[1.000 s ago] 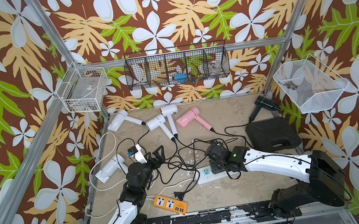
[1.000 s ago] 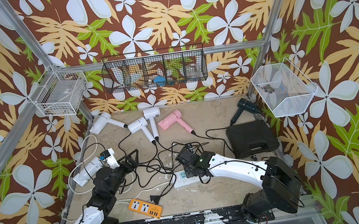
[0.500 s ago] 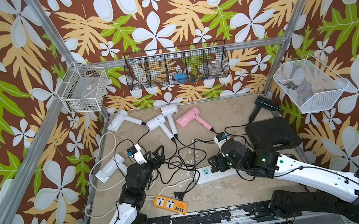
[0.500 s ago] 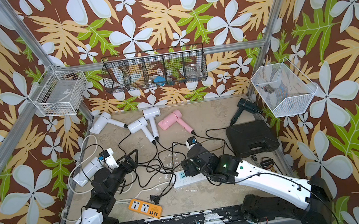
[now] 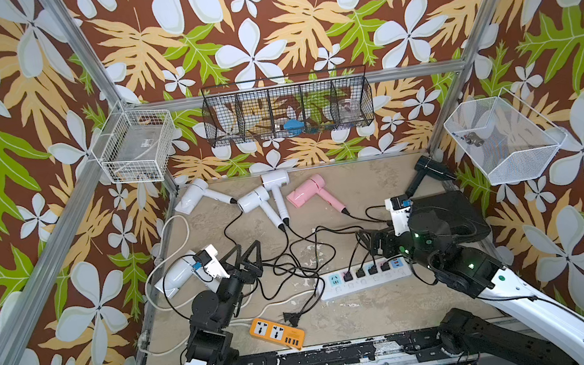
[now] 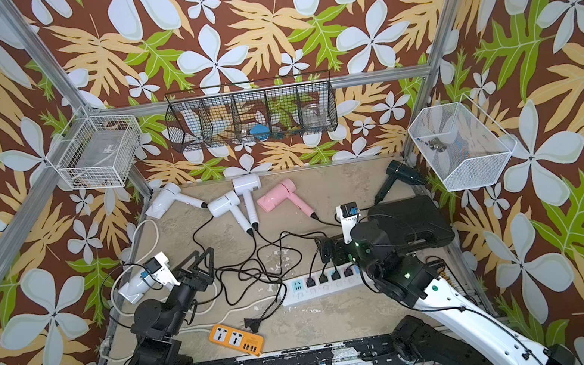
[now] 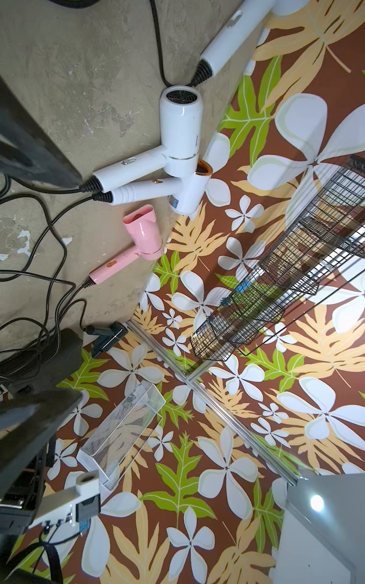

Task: Charge the blow dryers
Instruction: Pick up the plug from the center of the board.

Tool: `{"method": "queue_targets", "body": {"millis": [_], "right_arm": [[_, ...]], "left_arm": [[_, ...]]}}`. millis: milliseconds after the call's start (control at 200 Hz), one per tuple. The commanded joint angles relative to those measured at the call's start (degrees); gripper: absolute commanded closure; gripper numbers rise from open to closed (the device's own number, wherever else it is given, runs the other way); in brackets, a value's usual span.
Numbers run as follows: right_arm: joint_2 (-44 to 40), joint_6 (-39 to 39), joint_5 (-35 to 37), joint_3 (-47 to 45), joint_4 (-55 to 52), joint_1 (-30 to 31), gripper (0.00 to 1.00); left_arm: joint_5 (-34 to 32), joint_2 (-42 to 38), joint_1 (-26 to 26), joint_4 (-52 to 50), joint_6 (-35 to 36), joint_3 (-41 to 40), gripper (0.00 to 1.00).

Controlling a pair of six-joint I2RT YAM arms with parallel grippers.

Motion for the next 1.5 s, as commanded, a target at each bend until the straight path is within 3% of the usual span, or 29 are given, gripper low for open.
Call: {"method": "queue_targets", "body": {"millis": [0, 175, 365, 786, 961, 1191, 1491], "right_arm": [[-0.6, 0.5, -9.1, -3.9, 7.9, -5.2, 0.0], [-3.8, 4.1, -15.7, -13.5, 19.2, -11.7, 0.0], [-8.3, 5.9, -12.8, -23.3, 30.6, -11.7, 0.0], [-18.1, 4.2, -6.5, -24.8, 27.1, -11.6, 0.0], [-19.7, 4.8, -3.2, -26.3, 27.1, -11.6, 0.0], [-19.0, 5.0, -0.6, -28.4, 28.7, -11.6, 0.0], [-18.0, 5.4, 1.1, -29.1, 29.0, -11.6, 0.0]], "left_arm": [[-1.2, -1.1, 0.1, 0.7, 1.7, -0.6, 0.0], [-1.7, 1.5, 0.1, 2.0, 2.9, -1.0, 0.0], [-0.2, 9.3, 0.1, 4.5, 3.4, -0.1, 0.0], [5.9, 24.2, -1.0, 3.9, 4.5, 6.6, 0.0], [2.2, 32.1, -9.2, -5.9, 8.3, 17.1, 0.0], [-10.0, 35.2, -22.4, -24.6, 11.1, 30.0, 0.0], [-11.0, 32.1, -27.8, -41.2, 5.4, 31.8, 0.05]]}}
